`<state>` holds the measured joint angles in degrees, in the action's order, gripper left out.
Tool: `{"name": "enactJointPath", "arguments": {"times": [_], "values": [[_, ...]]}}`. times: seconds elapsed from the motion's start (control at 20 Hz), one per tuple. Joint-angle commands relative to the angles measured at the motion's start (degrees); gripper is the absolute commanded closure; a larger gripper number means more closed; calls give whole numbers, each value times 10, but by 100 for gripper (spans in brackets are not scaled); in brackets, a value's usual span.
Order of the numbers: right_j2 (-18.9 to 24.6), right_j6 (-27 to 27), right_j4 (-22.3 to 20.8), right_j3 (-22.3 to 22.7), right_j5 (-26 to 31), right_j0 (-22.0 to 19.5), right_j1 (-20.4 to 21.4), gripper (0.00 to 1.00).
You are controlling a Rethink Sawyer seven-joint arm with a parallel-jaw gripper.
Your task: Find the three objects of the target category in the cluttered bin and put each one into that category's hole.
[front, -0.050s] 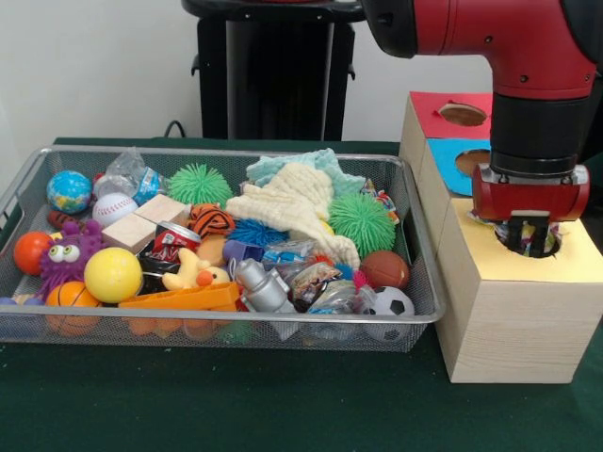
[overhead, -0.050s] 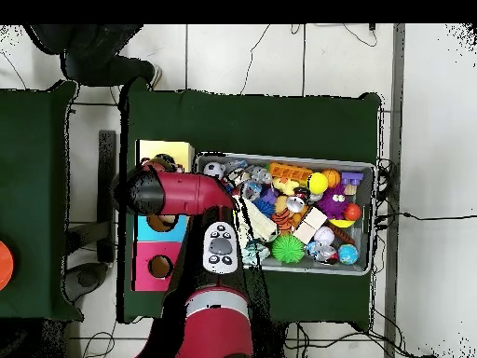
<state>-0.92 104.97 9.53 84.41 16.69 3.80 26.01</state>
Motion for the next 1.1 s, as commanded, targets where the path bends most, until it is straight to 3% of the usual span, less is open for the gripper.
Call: {"name": "enactJointPath", "arguments": {"times": [0.05,0.35,1.1], "values": [[31,97,4,31,-7,2,-62,100],[16,99,8,29,25,12,-43,100],[18,96,3,31,-3,10,-44,100]]}}
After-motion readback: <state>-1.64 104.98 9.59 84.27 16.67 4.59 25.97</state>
